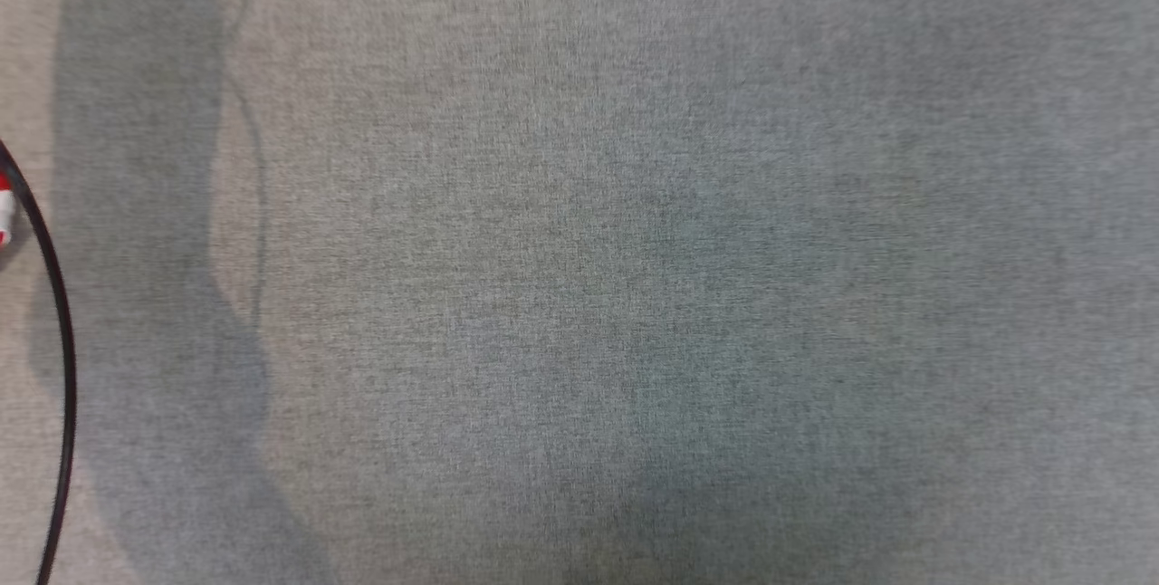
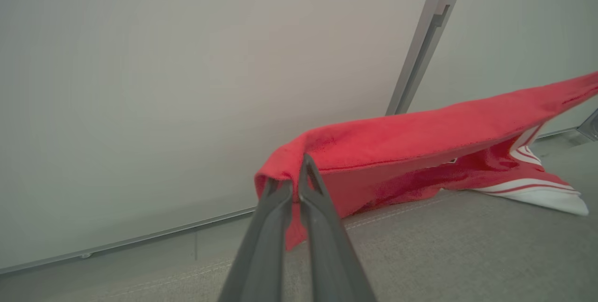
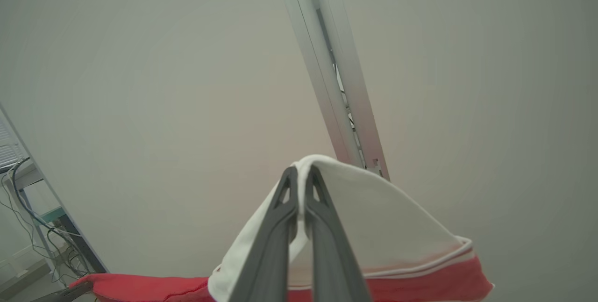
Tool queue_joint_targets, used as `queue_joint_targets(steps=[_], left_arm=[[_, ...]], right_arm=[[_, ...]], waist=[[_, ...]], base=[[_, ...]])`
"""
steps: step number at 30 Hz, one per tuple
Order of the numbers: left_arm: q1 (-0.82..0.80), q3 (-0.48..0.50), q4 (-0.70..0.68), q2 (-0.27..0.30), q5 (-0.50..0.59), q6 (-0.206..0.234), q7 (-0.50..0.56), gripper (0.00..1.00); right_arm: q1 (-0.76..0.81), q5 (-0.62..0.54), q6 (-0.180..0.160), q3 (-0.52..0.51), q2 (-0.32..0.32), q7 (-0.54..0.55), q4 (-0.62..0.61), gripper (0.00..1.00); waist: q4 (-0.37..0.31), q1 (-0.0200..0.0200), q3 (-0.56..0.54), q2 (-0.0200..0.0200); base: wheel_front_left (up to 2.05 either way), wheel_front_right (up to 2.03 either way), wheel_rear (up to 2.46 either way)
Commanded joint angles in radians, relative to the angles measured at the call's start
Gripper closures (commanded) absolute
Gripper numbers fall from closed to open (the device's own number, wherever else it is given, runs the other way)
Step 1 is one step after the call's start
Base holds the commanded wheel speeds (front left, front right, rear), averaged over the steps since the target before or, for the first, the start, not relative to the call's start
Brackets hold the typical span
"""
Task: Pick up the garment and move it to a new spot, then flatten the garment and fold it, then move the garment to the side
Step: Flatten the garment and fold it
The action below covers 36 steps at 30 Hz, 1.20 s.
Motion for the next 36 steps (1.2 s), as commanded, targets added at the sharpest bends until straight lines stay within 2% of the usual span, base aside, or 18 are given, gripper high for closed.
queue_joint_targets(steps=[1,10,14,19,23,28,36], left_arm=[[0.04,-0.013,-0.003,0.011,-0.025,0.0,0.01,1.0],[0.345,-0.136,-0.119,0.076,-0.204,-0.001,0.121,1.0],[0.442,-0.148,-0.174,0.098,-0.259,-0.001,0.12,1.0],[0.612,-0.158,-0.278,0.128,-0.349,-0.001,0.104,1.0],[0.753,-0.166,-0.361,0.165,-0.398,-0.001,0.085,1.0],[0.915,-0.19,-0.462,0.205,-0.406,0.035,0.046,1.0],[1.181,-0.22,-0.642,0.253,-0.456,0.128,-0.003,1.0]], right_arm=[[0.047,0.022,0.002,0.024,-0.018,0.008,-0.012,1.0],[0.325,0.159,0.002,0.214,-0.138,0.062,-0.121,1.0],[0.416,0.199,0.002,0.26,-0.182,0.07,-0.15,1.0],[0.556,0.284,0.002,0.337,-0.244,0.14,-0.207,1.0],[0.677,0.333,0.002,0.375,-0.276,0.138,-0.258,1.0],[0.815,0.391,0.002,0.399,-0.315,0.117,-0.311,1.0],[1.054,0.482,0.002,0.415,-0.404,0.089,-0.412,1.0]], waist=[[0.001,-0.0001,-0.042,0.0],[-0.001,-0.0001,-0.233,0.0],[0.002,-0.0001,-0.285,0.0],[0.01,-0.0001,-0.363,0.0],[0.012,-0.0001,-0.418,0.0],[0.015,-0.0001,-0.501,0.0],[0.025,-0.0001,-0.613,0.0]], base=[[0.0,0.0,0.0],[0.0,0.0,0.0],[0.0,0.0,0.0],[0.0,0.0,0.0],[0.0,0.0,0.0],[0.0,0.0,0.0],[0.0,0.0,0.0]])
